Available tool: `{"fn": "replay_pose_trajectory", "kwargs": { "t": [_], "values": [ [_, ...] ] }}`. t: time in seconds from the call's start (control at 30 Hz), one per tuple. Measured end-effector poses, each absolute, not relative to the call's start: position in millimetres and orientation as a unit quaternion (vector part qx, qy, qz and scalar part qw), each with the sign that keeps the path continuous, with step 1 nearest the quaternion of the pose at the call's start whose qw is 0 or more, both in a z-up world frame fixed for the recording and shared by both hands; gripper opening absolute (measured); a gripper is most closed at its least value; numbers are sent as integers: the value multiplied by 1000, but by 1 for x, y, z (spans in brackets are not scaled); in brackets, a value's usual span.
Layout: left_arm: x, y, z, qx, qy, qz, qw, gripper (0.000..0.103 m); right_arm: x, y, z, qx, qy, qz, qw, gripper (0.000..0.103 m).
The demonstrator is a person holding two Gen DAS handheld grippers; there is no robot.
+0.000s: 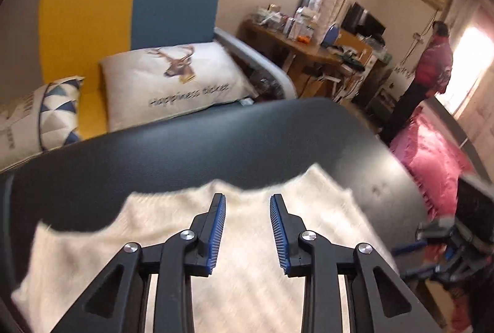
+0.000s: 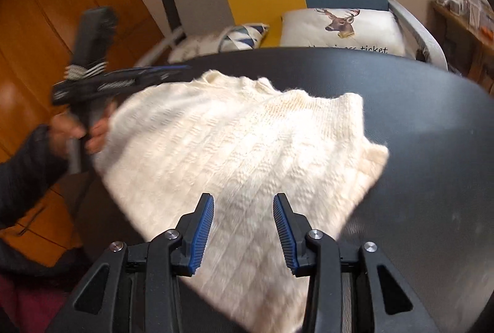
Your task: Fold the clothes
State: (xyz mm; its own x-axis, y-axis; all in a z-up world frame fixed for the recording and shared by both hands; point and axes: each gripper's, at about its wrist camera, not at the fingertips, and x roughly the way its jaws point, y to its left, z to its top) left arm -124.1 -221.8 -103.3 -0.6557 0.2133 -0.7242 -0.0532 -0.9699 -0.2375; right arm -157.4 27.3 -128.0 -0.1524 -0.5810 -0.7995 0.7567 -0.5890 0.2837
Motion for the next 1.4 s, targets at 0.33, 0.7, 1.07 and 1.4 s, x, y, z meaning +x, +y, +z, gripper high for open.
{"fn": "replay_pose_trajectory", "kwargs": {
  "t": [0.33, 0.7, 1.07, 1.4],
  "values": [
    [-58, -214, -161, -457, -69, 886, 41, 33, -128, 19, -157, 532, 150, -725, 411, 41],
    [-7, -246, -97, -396, -104, 911, 42, 37, -115, -37, -106, 490, 135, -727, 462, 41],
    [-48, -234, -163, -490, 15, 870, 48, 6, -94, -76, -147, 524, 122, -717, 443, 42],
    [-54, -246, -156, -450, -38, 892, -14, 6, -84, -87, -156, 495, 132, -745, 427, 42]
  ]
}}
